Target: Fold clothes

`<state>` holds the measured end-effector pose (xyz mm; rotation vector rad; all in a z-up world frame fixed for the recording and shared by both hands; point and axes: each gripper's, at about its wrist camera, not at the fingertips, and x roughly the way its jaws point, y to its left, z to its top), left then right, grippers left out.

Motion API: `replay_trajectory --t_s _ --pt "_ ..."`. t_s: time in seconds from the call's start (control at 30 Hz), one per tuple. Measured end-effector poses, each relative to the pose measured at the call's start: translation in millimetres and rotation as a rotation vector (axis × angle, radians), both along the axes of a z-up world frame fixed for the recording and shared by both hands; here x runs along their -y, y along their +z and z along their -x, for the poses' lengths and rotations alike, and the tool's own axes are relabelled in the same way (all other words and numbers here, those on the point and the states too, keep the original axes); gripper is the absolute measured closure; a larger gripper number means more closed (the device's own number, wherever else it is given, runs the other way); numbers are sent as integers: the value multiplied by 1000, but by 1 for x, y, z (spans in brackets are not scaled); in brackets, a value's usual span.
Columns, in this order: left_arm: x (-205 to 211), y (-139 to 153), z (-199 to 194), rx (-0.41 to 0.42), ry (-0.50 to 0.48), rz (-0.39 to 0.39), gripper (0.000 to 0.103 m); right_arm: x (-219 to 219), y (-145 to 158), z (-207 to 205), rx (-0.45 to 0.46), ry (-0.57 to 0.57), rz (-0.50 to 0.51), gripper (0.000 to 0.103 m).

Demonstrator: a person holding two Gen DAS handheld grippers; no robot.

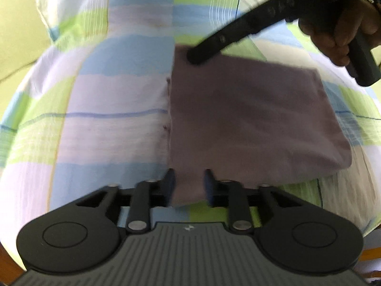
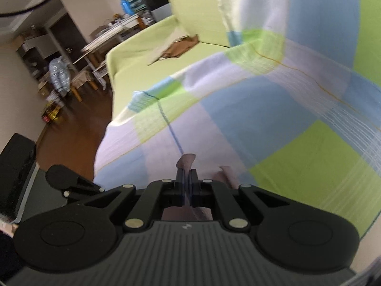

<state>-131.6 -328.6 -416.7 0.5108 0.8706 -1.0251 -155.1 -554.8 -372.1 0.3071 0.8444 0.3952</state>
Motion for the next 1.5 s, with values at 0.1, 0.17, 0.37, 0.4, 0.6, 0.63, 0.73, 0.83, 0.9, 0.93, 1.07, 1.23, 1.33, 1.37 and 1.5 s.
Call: replay_trajectory --t_s 0.1,0.17,0.37,0.4,0.6,0.63,0.73,0.83,0.9,0.93,1.07,1.23,1.33,1.37,1.5 --pt "5 5 -6 48 -49 38 48 3 5 2 -5 -1 8 100" --pt "14 3 -14 51 -106 57 47 6 6 4 -6 -11 1 100" --pt "44 -2 -30 115 -220 79 46 11 2 -5 -1 14 -19 100" --pt "47 -3 -32 106 -232 87 46 12 4 -5 6 18 -23 100" --pt "43 -5 -41 -148 -297 126 64 28 -1 -6 4 -2 -65 100" --pt "41 -6 -40 -177 -287 124 65 30 -5 -9 -5 -6 -73 100" --pt "38 -8 -38 -208 -245 103 66 36 -21 -23 -35 -14 -87 100" --pt "39 -15 -39 -230 -205 74 65 37 -39 -41 -71 14 -86 100" --pt "41 -21 -39 -235 -184 48 64 35 -51 -51 -110 38 -80 100" --pt "39 -21 -38 -233 -179 40 64 33 -59 -56 -139 53 -68 97" --pt "33 -15 -35 -227 -145 13 59 27 -60 -60 -146 2 40 80" --pt "17 -9 -43 -212 -79 -9 52 29 -24 -34 -36 -188 71 66" --pt "20 -18 -49 -241 -43 -26 52 16 -19 -15 -71 -145 48 66" --pt "22 -22 -51 -254 -39 -28 52 11 -22 -12 -91 -130 58 69" --pt "25 -29 -53 -324 -29 -23 54 3 -44 -2 -161 -144 105 87"
